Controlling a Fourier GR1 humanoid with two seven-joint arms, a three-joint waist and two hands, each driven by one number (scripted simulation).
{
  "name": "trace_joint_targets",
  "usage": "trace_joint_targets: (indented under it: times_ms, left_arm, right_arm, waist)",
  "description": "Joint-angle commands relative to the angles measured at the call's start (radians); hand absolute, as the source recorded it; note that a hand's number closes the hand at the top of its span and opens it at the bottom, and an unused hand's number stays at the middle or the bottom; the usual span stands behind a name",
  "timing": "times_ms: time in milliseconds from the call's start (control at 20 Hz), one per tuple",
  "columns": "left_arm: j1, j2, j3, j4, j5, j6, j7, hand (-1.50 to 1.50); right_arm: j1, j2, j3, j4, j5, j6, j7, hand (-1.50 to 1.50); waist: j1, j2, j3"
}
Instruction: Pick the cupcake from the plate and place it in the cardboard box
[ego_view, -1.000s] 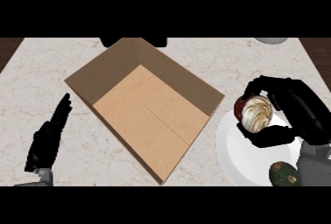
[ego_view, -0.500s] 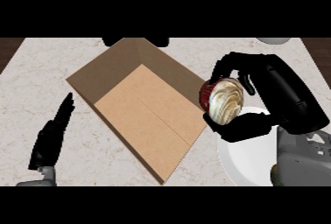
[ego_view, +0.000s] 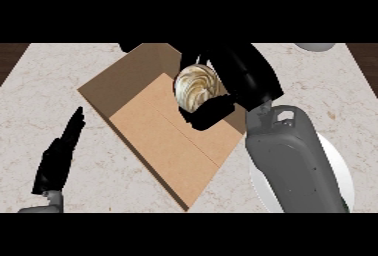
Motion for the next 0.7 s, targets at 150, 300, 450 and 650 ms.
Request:
trace_joint_targets:
  times_ms: [150,300,450,650]
  left_arm:
    - [-0.057,0.017,0.028,0.041,0.009,-0.014,0.01,0.0]
    - [-0.096,0.0,0.006,0.024,-0.012,0.0,0.06,0.0]
    - [-0.071,0.033,0.039,0.056,0.02,-0.04,0.004,0.0]
    - [0.004,-0.007,-0.019,-0.051,0.001,-0.034,0.015,0.0]
  right_arm:
    - [-0.176,0.005,0.115,0.332,-0.07,-0.167,0.041,1.5]
    - [-0.172,0.005,0.21,0.463,-0.092,-0.285,0.011,1.5]
    - [-0.236,0.005,0.242,0.585,-0.146,-0.323,0.038,1.5]
    - [-0.267,0.005,0.284,0.725,-0.27,-0.44,0.01,-1.5]
  waist:
    - [0.008,0.003,0.0]
    - [0.015,0.006,0.0]
    - [0.018,0.006,0.0]
    - [0.032,0.005,0.0]
